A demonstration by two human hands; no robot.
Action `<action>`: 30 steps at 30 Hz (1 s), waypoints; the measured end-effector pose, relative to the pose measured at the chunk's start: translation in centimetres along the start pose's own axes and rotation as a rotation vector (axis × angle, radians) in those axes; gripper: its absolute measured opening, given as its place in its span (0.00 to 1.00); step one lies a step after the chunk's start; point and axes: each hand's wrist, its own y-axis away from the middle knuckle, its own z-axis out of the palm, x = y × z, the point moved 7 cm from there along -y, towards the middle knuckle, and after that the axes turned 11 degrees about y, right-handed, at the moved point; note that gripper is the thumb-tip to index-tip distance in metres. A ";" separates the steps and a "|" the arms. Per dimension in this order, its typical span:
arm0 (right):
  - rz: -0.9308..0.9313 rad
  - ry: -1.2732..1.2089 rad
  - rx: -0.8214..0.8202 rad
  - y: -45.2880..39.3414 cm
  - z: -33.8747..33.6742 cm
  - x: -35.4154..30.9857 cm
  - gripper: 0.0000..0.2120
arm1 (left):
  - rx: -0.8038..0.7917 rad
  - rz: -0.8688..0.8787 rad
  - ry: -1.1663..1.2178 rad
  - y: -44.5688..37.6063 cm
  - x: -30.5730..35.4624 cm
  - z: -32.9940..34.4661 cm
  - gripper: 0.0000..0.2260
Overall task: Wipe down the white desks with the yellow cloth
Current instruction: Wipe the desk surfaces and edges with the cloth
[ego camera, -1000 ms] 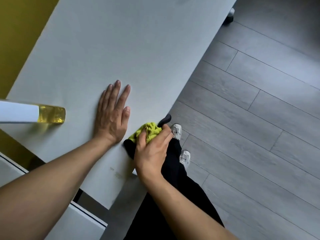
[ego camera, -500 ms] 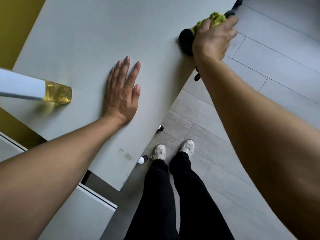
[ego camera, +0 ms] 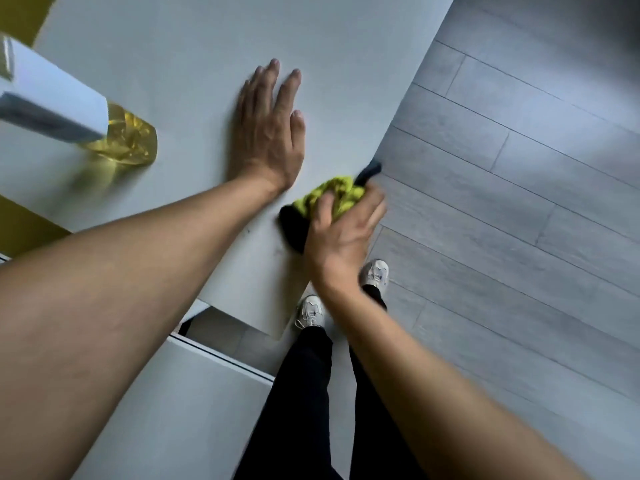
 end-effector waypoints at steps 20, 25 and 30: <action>0.098 0.091 0.094 -9.3 -1.0 -4.5 0.23 | 0.121 0.011 0.026 17.4 -5.0 -2.2 0.24; 0.064 0.039 0.105 -4.3 -0.2 -2.2 0.23 | 0.147 0.010 0.043 17.5 -5.0 -2.1 0.24; 0.008 0.036 -0.036 8.4 1.7 3.6 0.26 | 0.158 0.011 0.048 17.4 -4.7 -2.3 0.24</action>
